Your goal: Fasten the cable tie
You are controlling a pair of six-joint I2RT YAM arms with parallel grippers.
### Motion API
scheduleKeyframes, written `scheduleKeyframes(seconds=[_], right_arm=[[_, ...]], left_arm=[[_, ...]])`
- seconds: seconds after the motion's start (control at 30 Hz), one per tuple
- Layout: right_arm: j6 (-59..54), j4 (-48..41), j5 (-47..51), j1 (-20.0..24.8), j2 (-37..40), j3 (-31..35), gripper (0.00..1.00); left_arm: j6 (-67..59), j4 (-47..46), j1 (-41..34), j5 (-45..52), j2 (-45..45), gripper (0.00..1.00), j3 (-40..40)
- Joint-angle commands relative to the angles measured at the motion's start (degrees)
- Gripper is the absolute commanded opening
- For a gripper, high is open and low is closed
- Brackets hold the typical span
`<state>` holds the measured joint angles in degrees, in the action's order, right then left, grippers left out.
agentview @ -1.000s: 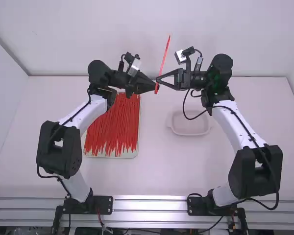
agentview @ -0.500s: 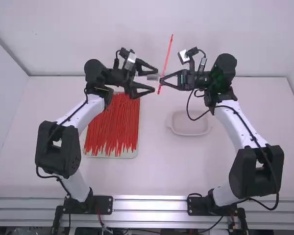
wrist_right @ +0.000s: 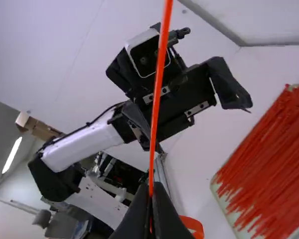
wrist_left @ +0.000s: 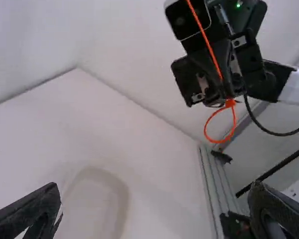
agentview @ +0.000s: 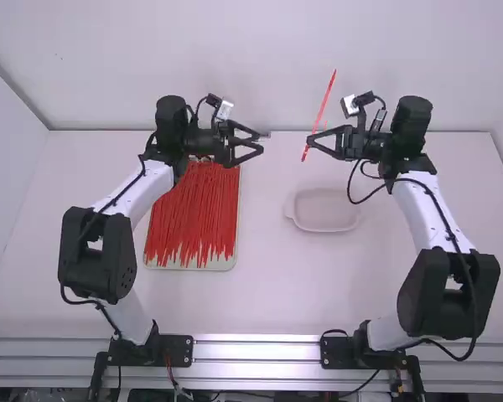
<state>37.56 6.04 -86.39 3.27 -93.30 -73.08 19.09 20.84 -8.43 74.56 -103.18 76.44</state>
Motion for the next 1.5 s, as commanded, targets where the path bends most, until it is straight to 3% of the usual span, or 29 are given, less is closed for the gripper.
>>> scheduleKeyframes(seconds=[0.0,0.3,0.57,0.8,1.1,1.47], right_arm=[[-14.43,-6.93,2.80,1.01,0.81,-1.07,0.00],[-35.60,-35.32,28.79,0.96,0.81,-1.09,0.00],[-37.35,-44.13,56.22,-3.89,0.81,-1.07,0.00],[-33.83,-42.03,67.36,-6.40,0.79,3.52,0.00],[-31.78,-32.61,66.75,-5.16,0.79,14.82,0.00],[-31.34,-26.69,67.21,-5.57,0.79,19.43,0.00]], left_arm=[[-6.10,-3.32,-0.24,-0.48,0.00,0.99,0.00],[-14.71,-17.94,-0.20,2.54,0.00,0.99,-0.02],[-17.66,-25.75,-0.15,2.51,0.00,0.99,-0.02],[-19.17,-30.10,1.05,2.29,0.00,0.99,0.00],[-25.64,-37.77,2.71,2.29,0.00,0.99,0.00],[-26.03,-40.09,2.01,-0.11,0.00,0.99,0.00]])
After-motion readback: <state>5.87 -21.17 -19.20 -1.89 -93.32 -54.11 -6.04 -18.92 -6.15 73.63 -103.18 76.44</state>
